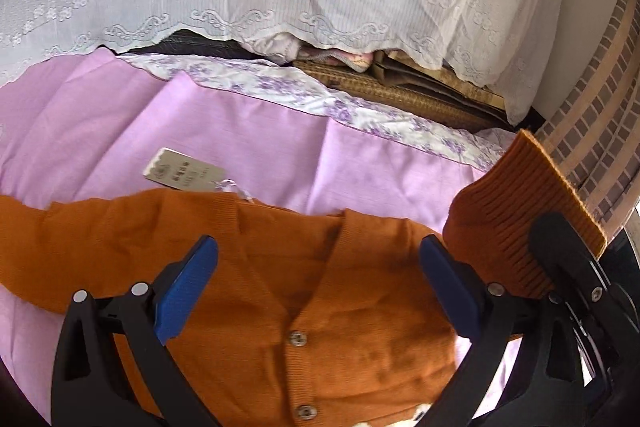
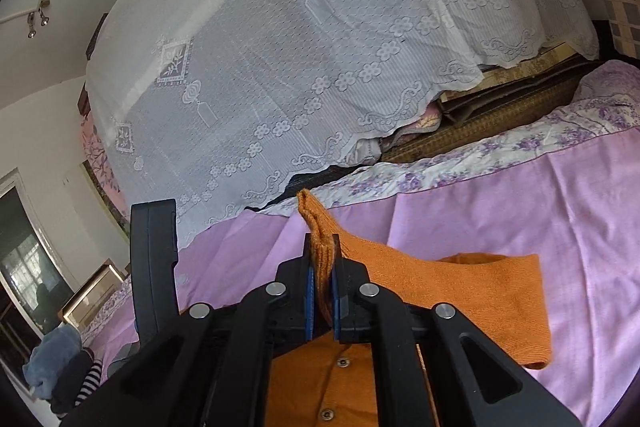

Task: Fold small clothes
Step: 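Lift the held sleeve with the right gripper and fold it across the cardigan front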

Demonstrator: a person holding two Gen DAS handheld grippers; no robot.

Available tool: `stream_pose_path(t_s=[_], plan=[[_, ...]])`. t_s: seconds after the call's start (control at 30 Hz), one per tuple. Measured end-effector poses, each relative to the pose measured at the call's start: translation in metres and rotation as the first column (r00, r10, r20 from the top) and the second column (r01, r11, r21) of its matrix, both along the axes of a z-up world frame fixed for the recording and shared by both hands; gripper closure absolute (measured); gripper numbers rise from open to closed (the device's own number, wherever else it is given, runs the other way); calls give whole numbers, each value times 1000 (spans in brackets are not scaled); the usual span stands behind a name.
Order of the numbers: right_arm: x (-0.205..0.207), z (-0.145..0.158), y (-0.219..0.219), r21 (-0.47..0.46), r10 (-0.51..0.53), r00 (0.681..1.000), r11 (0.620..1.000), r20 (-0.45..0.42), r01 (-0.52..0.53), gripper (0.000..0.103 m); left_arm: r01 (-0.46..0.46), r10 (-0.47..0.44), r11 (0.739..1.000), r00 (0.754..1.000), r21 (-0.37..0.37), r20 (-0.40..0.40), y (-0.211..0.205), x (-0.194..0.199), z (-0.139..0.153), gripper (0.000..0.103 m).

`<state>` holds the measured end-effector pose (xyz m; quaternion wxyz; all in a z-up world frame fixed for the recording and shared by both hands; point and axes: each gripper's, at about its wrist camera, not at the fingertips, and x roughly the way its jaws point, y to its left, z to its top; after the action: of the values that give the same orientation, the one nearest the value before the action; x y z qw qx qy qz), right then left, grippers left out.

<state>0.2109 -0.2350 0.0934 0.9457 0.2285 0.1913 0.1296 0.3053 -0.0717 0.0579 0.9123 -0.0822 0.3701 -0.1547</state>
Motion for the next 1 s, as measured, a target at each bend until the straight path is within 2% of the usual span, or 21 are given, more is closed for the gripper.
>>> stream_pose_path(t_s=[0.2, 0.33, 0.4, 0.43, 0.47, 0.5, 0.57, 0.67, 0.8, 0.9, 1.0], plan=[[34, -15, 65, -49, 106, 992, 993, -69, -110, 95, -65, 65, 997, 998, 51, -4, 57, 4, -24, 5], [53, -44, 99, -67, 147, 978, 985, -145, -158, 93, -110, 114, 989, 993, 95, -42, 84, 16, -54, 5], [62, -62, 112, -78, 156, 969, 982, -191, -173, 83, -162, 173, 977, 982, 137, -77, 94, 24, -71, 5], [66, -70, 116, -75, 162, 964, 981, -211, -181, 79, -178, 194, 974, 974, 138, -114, 100, 30, -79, 5], [68, -77, 117, -70, 159, 963, 982, -217, -178, 71, -179, 196, 977, 967, 116, -164, 106, 35, -88, 5], [69, -81, 116, -63, 160, 961, 982, -225, -179, 69, -180, 196, 979, 962, 99, -192, 110, 38, -92, 5], [65, -83, 110, -47, 160, 961, 983, -224, -175, 69, -191, 201, 979, 964, 73, -176, 115, 34, -87, 5], [49, -71, 90, -36, 146, 975, 987, -169, -154, 69, -215, 217, 976, 964, 28, -150, 123, 26, -75, 5], [33, -59, 58, -90, 72, 989, 992, -129, -84, 68, -226, 216, 967, 972, -118, -97, 133, 8, -47, 5], [32, -62, 24, -76, 6, 990, 997, -142, -17, 68, -148, 137, 975, 988, -166, -74, 122, 1, -35, 5], [39, -79, -12, 40, -25, 976, 999, -218, 35, 66, -27, 9, 987, 994, -159, -113, 91, 4, -49, 5]])
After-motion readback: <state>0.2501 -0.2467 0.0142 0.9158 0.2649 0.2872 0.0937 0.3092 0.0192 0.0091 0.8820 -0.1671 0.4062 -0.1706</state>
